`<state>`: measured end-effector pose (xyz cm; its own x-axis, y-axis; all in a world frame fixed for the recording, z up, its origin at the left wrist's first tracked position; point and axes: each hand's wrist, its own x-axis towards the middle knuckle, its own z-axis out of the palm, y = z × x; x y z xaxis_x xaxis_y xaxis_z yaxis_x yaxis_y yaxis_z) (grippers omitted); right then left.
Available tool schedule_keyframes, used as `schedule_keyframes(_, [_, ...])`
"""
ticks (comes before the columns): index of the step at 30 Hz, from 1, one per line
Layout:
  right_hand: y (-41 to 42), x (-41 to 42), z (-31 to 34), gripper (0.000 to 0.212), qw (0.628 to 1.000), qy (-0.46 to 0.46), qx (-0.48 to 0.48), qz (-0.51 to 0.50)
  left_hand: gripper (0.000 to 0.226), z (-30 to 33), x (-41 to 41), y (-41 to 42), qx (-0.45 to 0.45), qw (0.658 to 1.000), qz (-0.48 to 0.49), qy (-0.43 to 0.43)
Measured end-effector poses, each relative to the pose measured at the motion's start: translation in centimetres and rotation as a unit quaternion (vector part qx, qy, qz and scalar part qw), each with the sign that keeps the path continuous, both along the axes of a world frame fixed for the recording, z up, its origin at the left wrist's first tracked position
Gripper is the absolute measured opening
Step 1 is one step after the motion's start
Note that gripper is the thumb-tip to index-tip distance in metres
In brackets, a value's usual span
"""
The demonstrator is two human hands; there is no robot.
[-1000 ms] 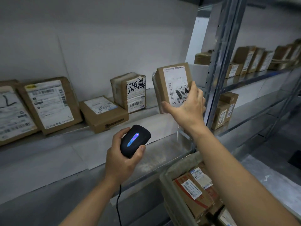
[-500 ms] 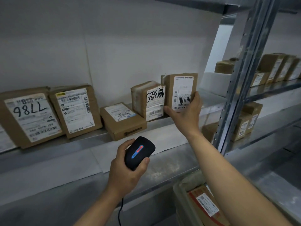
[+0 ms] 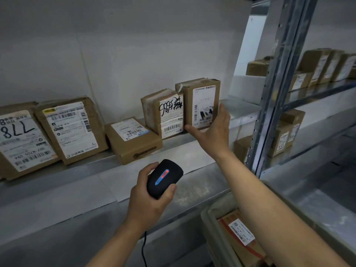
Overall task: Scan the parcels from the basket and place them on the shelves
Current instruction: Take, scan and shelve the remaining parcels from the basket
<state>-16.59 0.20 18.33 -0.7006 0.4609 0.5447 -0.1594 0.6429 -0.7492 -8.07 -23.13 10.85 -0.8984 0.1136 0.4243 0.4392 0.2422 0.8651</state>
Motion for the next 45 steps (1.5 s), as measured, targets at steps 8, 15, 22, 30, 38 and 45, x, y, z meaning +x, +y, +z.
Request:
schedule_keyframes(8, [1.9, 2.7, -2.4, 0.108, 1.0, -0.016, -0.018, 0.011, 0.059, -0.3, -0.4, 2.3, -0.016, 0.999, -0.032, 0.005])
schedule_keyframes(15, [4.5, 8.0, -8.8, 0.09, 0.996, -0.073, -0.039, -0.037, 0.063, -3.1, 0.3, 5.0, -0.028, 0.996, -0.078, -0.015])
schedule_keyframes(22, [7.0, 15.5, -16.0, 0.086, 0.98, -0.174, -0.051, -0.087, 0.065, -7.8, 1.4, 7.8, -0.052, 0.987, -0.145, -0.048])
schedule_keyframes(30, [7.4, 23.7, -24.0, 0.08, 0.943, -0.309, -0.034, -0.12, 0.061, -12.2, 3.0, 11.4, -0.07, 0.969, -0.226, -0.078])
schedule_keyframes(38, [9.5, 27.3, -29.0, 0.08, 0.92, -0.366, -0.07, -0.121, 0.061, -14.5, 3.9, 15.9, -0.099, 0.951, -0.273, -0.105])
schedule_keyframes(45, [11.8, 28.8, -32.2, 0.086, 0.896, -0.406, -0.128, -0.127, 0.06, -14.7, 4.0, 21.2, -0.129, 0.935, -0.308, -0.122])
